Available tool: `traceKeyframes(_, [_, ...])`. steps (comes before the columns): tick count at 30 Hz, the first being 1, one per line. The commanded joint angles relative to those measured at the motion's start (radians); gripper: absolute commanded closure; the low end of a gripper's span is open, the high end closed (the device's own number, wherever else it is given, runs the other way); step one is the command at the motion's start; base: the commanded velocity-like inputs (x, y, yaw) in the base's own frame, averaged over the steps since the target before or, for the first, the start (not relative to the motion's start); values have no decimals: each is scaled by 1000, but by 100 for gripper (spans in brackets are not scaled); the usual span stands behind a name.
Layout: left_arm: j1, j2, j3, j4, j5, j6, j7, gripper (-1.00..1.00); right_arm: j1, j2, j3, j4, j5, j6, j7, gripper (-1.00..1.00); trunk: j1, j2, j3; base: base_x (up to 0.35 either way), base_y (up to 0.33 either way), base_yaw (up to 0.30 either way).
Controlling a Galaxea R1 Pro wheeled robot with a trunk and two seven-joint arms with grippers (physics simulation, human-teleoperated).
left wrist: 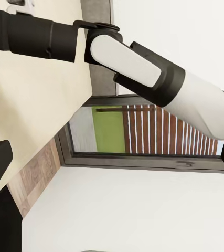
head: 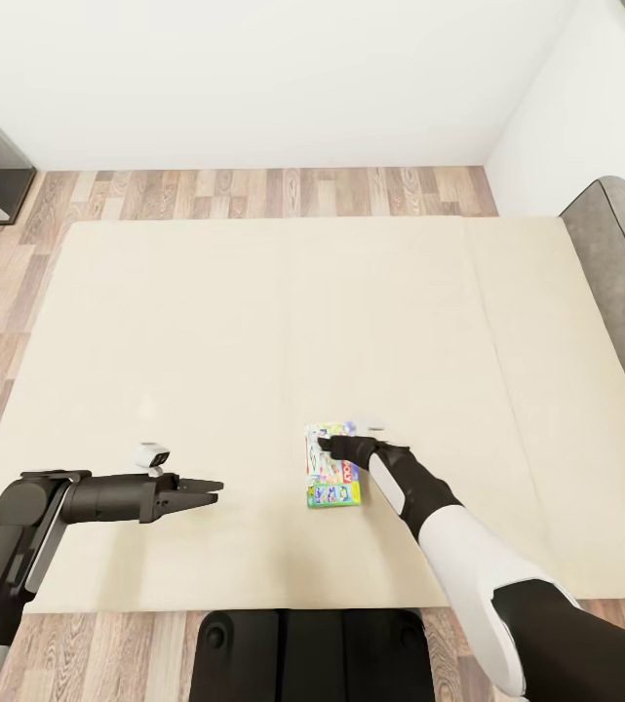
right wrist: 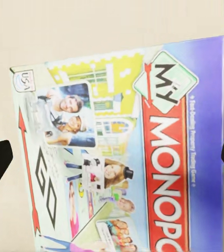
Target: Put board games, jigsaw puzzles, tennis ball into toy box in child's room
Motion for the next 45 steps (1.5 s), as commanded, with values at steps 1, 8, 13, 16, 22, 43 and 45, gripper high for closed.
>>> traceKeyframes(1, [0,0,0,0,0,11,-4,-100,0,-2,4,-1,-7,5,-2,-100,1,-2,-1,0,0,0])
traceKeyframes(8, [0,0,0,0,0,11,-4,-100,0,-8,5,-1,-8,7,-5,-100,1,-2,-1,0,0,0])
traceKeyframes(13, [0,0,0,0,0,11,-4,-100,0,-10,5,-1,-8,15,-7,-100,1,-2,-1,0,0,0])
traceKeyframes(16, [0,0,0,0,0,11,-4,-100,0,-10,5,-1,-8,24,-8,-100,1,-2,-1,0,0,0])
traceKeyframes(22, [0,0,0,-1,0,11,-4,-100,0,-9,5,-1,-8,37,-9,-100,1,-2,-1,0,0,0])
traceKeyframes(43, [0,2,0,0,0,11,-4,-100,1,-10,9,1,-8,39,-7,-100,1,-2,-1,0,0,0])
traceKeyframes(45, [0,2,0,0,0,11,-4,-100,1,-10,9,1,-8,40,-7,-100,1,-2,-1,0,0,0])
